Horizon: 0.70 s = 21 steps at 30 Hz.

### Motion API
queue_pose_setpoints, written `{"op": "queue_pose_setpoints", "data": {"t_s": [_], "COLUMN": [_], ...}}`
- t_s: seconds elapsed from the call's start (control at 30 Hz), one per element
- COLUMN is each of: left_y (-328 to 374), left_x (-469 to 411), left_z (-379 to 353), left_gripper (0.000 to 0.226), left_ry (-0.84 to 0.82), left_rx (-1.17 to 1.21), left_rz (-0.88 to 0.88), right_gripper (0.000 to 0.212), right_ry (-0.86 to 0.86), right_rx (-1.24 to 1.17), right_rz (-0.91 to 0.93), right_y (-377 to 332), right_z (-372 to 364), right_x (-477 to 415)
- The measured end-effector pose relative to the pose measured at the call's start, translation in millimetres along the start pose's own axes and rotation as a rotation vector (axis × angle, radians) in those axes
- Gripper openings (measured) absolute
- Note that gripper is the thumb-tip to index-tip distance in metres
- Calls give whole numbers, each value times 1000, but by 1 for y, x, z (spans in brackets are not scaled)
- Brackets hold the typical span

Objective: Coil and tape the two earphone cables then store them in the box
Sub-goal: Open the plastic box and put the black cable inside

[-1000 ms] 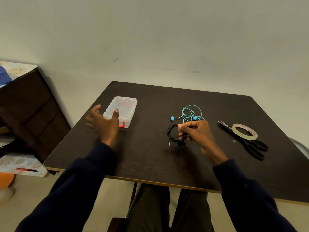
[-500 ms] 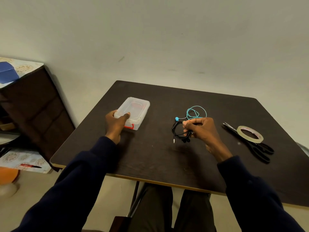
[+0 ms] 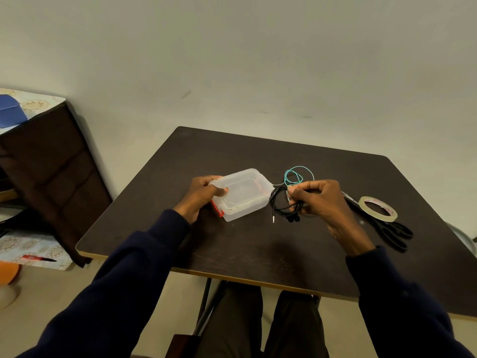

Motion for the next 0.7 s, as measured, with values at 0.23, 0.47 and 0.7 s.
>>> {"op": "queue_pose_setpoints", "data": {"t_s": [0.23,0.47,0.7], "left_y": [7,8,6], "left_x": [0,3,7], "left_z": [-30,-53,-56], "left_gripper": [36,82,94], "left_ry": [-162,-388,-504], "left_rx": [-93,-363,-573], "left_rz": [-64,-174,-277], "right_gripper": [9,12,11], "right_ry": [28,87,114], "right_rx": [17,16,12], "right_rz": [-15,-35,-35], "right_y": [-1,0,0], "right_z": [19,34,42], "right_x": [13,17,17]}}
Point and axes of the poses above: each hand's wrist, its own x-axis away from the middle knuckle, its own z-axis out of the back of the hand, y = z × x, the point moved 1 cm from there along -x, towards the middle knuckle, and after that the axes turned 9 degrees about -z, right-handed, at the moved point
